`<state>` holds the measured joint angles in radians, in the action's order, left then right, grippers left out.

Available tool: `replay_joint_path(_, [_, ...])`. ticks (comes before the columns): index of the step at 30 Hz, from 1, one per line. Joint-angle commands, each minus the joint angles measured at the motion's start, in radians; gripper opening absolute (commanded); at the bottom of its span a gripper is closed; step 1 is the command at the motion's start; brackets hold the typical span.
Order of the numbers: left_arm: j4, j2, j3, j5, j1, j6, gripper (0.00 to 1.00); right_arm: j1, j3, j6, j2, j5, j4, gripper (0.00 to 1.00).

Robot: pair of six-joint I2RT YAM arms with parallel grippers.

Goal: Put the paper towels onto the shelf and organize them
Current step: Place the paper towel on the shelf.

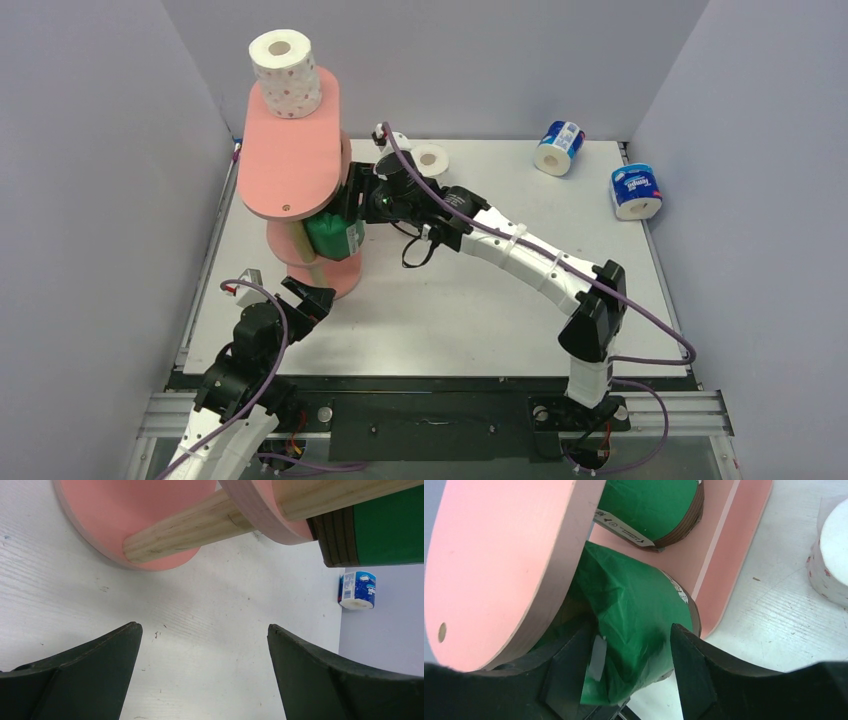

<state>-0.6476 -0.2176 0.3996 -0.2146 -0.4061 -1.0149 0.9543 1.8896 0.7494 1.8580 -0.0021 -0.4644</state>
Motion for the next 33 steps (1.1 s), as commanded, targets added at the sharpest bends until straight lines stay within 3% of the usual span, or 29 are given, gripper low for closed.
replay_joint_path(1, [0.036,-0.011,0.028,0.003,-0.004,-0.011,0.96,-0.010,-0.026,0.011,-0.090,-0.006,0.071,0.56])
replay_joint_path(13, [0.035,-0.016,0.033,0.003,-0.004,-0.011,0.96,-0.016,-0.100,0.013,-0.165,-0.009,0.103,0.60])
replay_joint_path(18, [0.035,-0.018,0.036,0.003,-0.004,-0.007,0.96,-0.016,-0.216,-0.042,-0.267,0.022,0.141,0.60])
replay_joint_path(24, [0.029,-0.017,0.042,-0.004,-0.004,0.002,0.96,-0.016,-0.487,-0.200,-0.427,0.017,0.342,0.61])
replay_joint_path(28, [0.028,-0.020,0.047,-0.007,-0.003,0.005,0.96,-0.015,-0.755,-0.295,-0.535,-0.041,0.716,0.65])
replay_joint_path(29, [0.029,-0.022,0.047,-0.007,-0.003,0.004,0.96,-0.021,-0.798,-0.302,-0.552,-0.056,0.737,0.71])
replay_joint_path(33, [0.030,-0.031,0.051,-0.001,-0.004,0.004,0.96,-0.041,-0.780,-0.409,-0.513,-0.155,0.694,0.77])
